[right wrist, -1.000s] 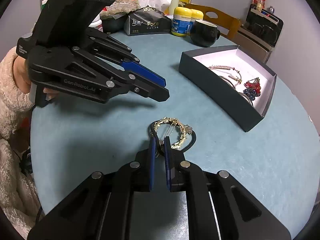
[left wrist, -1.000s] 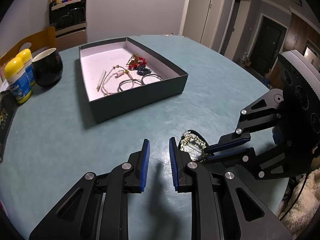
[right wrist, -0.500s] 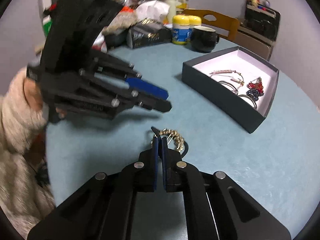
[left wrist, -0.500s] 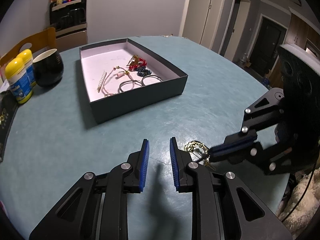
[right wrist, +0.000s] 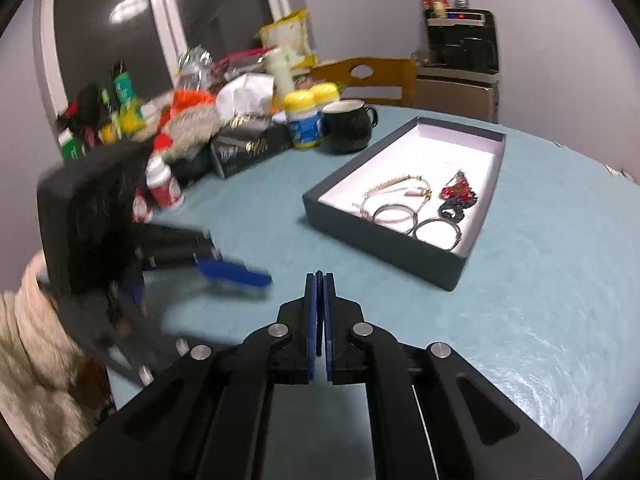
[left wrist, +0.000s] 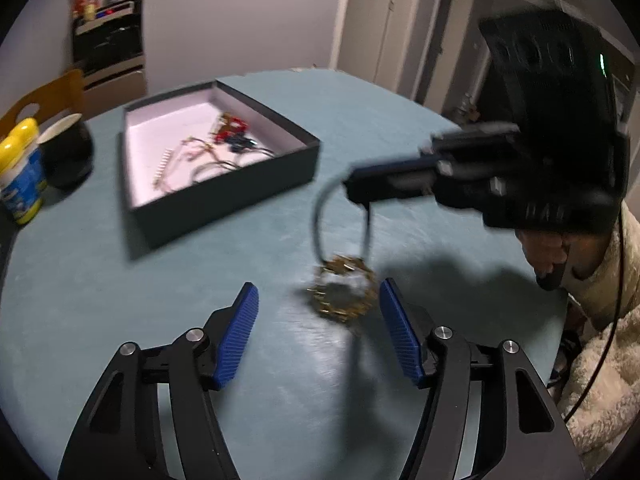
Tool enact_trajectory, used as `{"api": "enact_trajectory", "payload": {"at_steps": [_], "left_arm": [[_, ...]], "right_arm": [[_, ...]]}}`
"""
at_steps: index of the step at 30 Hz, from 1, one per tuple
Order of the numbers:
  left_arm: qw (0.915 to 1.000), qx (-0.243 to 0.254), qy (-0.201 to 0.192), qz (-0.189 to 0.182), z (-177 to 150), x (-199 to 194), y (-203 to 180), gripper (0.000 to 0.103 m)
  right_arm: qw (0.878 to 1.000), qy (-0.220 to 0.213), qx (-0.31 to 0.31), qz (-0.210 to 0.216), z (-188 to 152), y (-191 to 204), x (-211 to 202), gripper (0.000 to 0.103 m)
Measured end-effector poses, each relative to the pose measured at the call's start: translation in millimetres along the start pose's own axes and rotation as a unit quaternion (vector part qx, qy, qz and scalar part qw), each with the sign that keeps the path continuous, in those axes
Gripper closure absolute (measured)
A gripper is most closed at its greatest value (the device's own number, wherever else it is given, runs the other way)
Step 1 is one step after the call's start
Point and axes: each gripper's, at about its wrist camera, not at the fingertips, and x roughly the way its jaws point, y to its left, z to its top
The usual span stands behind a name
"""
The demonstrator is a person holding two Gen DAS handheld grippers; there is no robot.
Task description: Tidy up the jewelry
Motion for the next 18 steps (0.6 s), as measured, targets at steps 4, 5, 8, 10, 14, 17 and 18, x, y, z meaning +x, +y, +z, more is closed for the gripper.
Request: {"api": "enact_trajectory", "payload": {"at_steps": [4,5,8,10,14,17,18], "left_arm": [[0.9993,0.020,0.030,0.000,4.1,21.7,-13.3,0.038],[0.9991,0.024,0.036,0.004,5.9,26.4,-14.9,0.038],[0.9985,0.031,0.043,0.016,11.8,36.1,-16.1,0.038],[0.9981,0.038,0.046,0.014,16.0,40.9,-17.2,0.038],[0.9973,0.054,0.045,0.021,22.1,47.8,-20.2,0.047],[0.9965,0.065,0.040,0.034,23.8,49.3,-21.3,0.061],[0.9968,0.063,0.038,0.031,23.8,48.5,-20.1,0.061]], "right_arm": [[1.000,0.002,0.009,-0.002,-1.3,-6.5,-1.9,0.100],[1.000,0.004,0.010,0.002,-2.7,-7.4,-1.8,0.100],[1.000,0.007,0.014,0.003,-6.6,-10.0,-1.0,0.100],[1.000,0.005,0.015,0.004,-7.8,-9.9,-2.7,0.100],[1.000,0.000,0.014,0.003,-8.1,-10.7,-6.7,0.100],[1.000,-0.001,0.016,0.001,-8.2,-12.6,-6.9,0.100],[1.000,0.000,0.018,-0.005,-8.6,-14.2,-6.5,0.100]]}}
